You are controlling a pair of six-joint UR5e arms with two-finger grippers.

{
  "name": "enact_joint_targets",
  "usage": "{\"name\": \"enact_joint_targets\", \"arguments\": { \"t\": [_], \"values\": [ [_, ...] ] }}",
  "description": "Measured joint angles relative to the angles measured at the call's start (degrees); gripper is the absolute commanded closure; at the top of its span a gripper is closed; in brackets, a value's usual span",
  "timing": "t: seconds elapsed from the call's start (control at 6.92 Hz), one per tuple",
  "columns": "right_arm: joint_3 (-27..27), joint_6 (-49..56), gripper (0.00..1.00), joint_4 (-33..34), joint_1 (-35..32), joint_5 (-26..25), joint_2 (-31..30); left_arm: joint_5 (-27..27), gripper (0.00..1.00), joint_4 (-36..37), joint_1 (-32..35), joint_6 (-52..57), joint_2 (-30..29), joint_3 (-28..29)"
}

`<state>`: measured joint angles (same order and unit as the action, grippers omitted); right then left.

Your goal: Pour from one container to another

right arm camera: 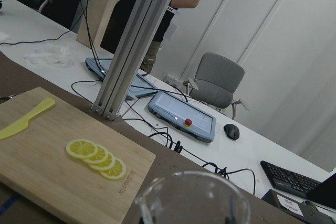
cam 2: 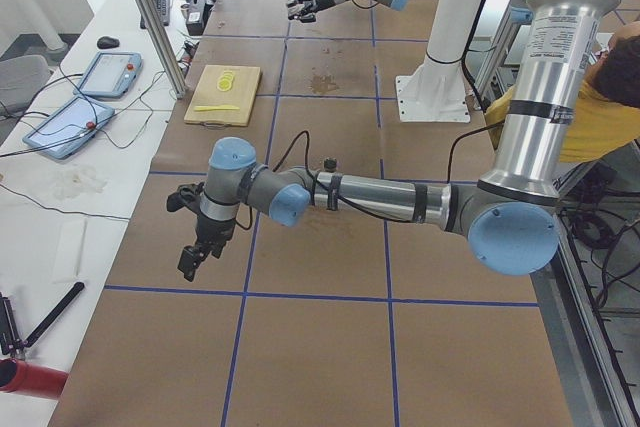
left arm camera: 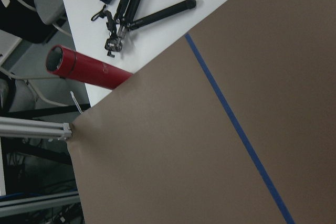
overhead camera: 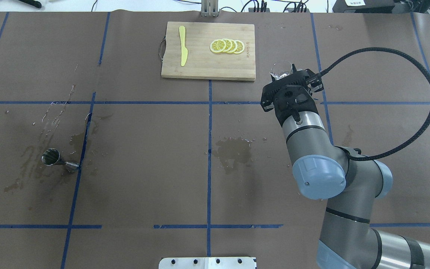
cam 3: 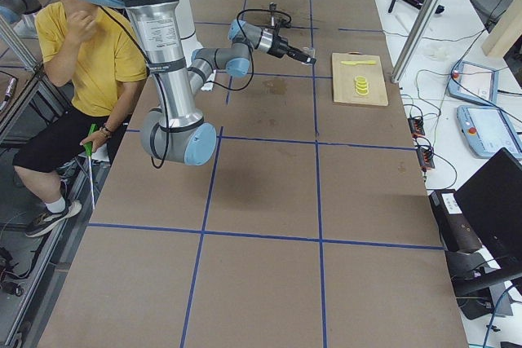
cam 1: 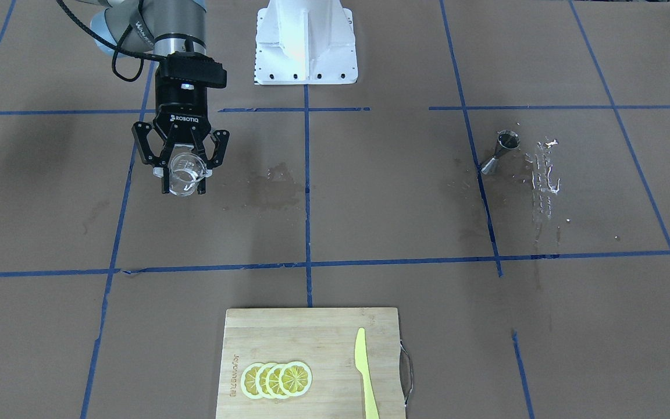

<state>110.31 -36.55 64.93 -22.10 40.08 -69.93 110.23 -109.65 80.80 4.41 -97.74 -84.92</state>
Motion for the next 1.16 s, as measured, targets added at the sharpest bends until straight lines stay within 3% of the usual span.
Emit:
{"name": "enact_joint_targets", "arguments": {
  "t": [0.43, 0.72, 1.16],
  "values": [
    [0.13, 0.25, 1.00, -0.07, 0.03, 0.06, 0.19, 13.52, 0.00, 5.44, 2.17, -1.04, 4.53, 0.04],
    [0.15, 0.43, 1.00, -0.07, 0.07, 0.08, 0.39, 16.79, 0.00, 14.39, 4.40, -5.28, 4.34, -2.25],
    [0.12, 0.42, 1.00, -0.72, 0.10, 0.11, 0.55, 19.12, 0.00, 15.63, 6.55, -6.10, 11.68, -10.74]
  ]
}}
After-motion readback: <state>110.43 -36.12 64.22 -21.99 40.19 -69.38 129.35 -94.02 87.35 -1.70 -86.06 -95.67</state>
